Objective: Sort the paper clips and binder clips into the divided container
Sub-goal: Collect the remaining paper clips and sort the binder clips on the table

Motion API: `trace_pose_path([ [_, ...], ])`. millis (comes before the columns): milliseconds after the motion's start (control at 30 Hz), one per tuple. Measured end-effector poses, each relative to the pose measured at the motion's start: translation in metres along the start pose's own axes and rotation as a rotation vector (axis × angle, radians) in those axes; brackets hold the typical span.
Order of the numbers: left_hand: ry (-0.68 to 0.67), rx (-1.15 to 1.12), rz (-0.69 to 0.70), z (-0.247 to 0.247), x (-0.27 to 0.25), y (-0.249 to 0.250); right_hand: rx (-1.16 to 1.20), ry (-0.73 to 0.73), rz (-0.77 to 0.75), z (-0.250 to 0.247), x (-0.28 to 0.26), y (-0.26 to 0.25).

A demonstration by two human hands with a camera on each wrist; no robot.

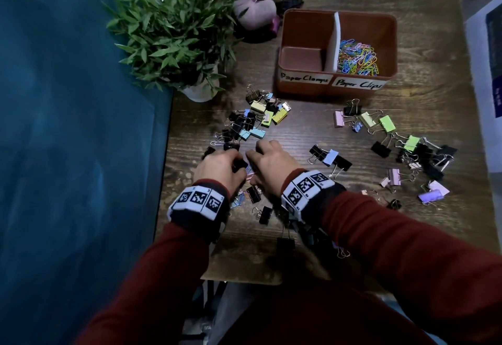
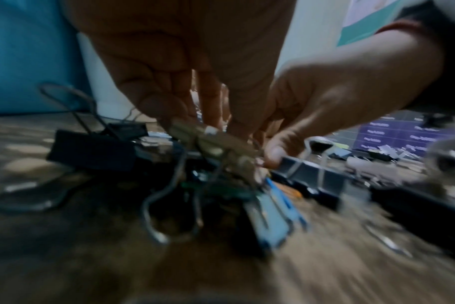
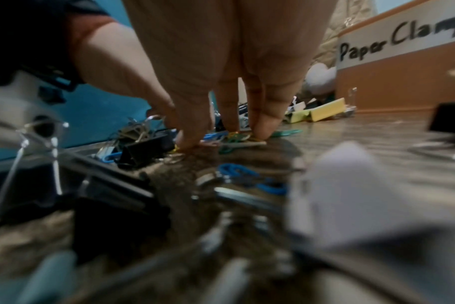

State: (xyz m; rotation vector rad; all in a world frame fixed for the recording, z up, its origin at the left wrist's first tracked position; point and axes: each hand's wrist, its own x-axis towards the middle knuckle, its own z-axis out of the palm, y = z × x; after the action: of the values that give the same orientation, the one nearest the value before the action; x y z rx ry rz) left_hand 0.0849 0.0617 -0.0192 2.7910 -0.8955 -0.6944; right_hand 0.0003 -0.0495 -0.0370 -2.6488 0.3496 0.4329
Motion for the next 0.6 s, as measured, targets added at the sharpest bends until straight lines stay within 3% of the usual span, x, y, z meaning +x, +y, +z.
trace_pose_path([
  [233, 0.012, -0.040, -0.021, -0.013, 0.003, -0.014, 0.016, 0.004, -0.106, -0.003, -0.002, -0.002],
  [367, 0.039, -0.041, 0.077, -0.009, -0.007, -0.008, -0.027, 0.005, -0.112, -0.011, -0.009, 0.013],
  [467, -0.034, 0.031, 0.140, 0.000, -0.011, 0.003, 0.040, 0.079, -0.015, -0.018, -0.015, 0.024],
  [600, -0.138, 0.117, 0.113, 0.005, -0.003, 0.011, 0.039, -0.011, 0.120, -0.021, -0.017, 0.031],
])
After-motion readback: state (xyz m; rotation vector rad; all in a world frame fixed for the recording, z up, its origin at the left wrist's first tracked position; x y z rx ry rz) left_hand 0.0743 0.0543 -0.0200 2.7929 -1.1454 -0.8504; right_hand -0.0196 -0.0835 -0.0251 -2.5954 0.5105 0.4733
